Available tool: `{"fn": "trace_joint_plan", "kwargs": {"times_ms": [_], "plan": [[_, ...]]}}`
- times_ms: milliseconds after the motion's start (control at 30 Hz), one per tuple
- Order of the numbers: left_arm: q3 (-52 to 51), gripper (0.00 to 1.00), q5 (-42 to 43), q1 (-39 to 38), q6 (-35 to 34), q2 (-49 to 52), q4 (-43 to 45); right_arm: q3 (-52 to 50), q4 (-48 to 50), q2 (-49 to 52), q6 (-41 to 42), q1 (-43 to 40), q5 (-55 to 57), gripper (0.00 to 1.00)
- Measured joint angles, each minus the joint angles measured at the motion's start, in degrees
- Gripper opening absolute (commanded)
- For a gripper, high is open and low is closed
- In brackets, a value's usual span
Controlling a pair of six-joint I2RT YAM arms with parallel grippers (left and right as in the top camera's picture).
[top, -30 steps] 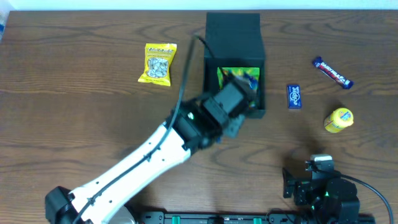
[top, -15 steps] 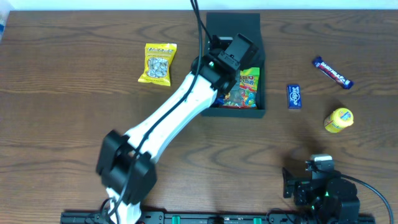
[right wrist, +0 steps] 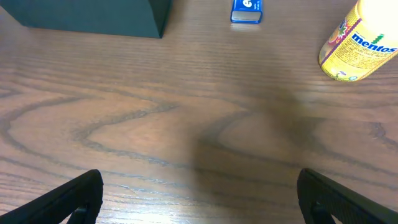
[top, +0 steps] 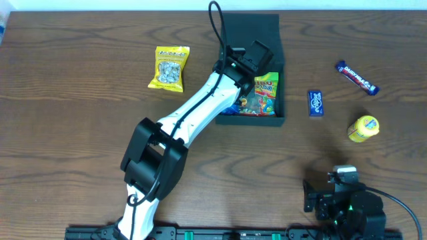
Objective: Pack container
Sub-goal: 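Carry the Oreo pack into the box beside the Haribo bag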
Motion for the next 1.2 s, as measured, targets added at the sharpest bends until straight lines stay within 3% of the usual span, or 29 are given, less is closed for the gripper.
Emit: {"fn": "trace_joint_plan", "kwargs": {"times_ms": [1200], "plan": [[0.0,0.06,-1.1,0.6,-4.3,3.9,-2.6,0.0,0.0,0.0,0.0,0.0,0.0,0.99]]}}
